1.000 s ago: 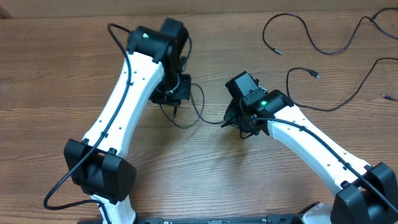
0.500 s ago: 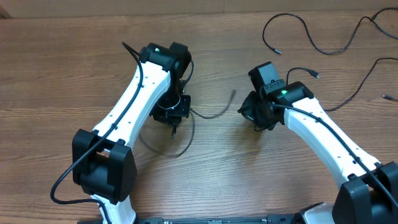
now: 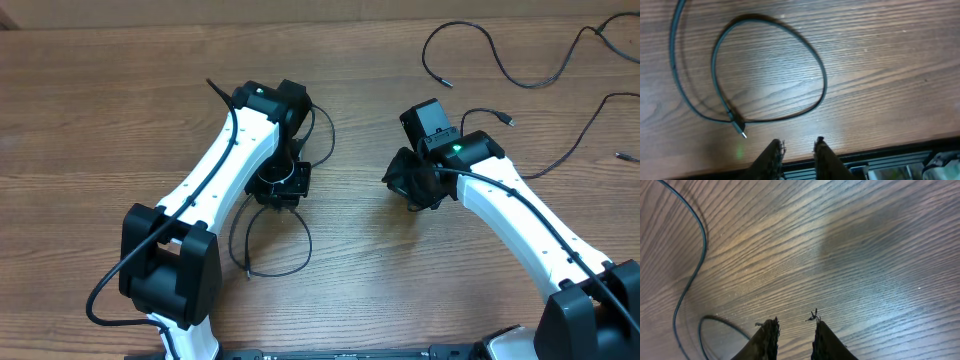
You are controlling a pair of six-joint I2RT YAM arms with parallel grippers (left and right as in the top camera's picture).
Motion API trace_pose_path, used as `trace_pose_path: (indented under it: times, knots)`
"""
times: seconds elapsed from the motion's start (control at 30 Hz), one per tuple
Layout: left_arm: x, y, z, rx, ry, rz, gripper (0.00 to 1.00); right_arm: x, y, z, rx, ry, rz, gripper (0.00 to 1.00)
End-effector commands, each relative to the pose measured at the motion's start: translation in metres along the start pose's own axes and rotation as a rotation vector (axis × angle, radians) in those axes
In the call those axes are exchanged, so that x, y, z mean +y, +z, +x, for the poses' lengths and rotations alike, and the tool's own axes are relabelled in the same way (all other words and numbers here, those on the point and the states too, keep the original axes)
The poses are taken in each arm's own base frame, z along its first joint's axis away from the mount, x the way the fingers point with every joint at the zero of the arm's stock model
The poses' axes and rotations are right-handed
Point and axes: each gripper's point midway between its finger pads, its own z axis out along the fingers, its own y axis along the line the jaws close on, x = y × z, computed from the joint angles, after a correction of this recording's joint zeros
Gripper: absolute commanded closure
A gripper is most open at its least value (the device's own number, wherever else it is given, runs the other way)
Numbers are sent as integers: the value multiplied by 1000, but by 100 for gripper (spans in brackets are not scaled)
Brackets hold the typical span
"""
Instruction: Untangle cables
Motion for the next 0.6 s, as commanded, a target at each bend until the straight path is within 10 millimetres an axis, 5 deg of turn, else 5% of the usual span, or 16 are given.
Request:
trace_pose_path:
  times: [0.0,0.13,0.37,0.57]
  knots:
    - [-6,3,-2,-5,16,21,64,7,-1,3,25,-10,-30,73]
    - [1,1,-22,-83,-42,10,62,10,-1,8,54,-22,-51,71]
    - [47,-9,-51,-166,-295,33,46,18,-2,20,109,-130,-98,58]
    - [83,-14,-63,-203,-250,40,33,31,-2,31,125,-170,-133,49]
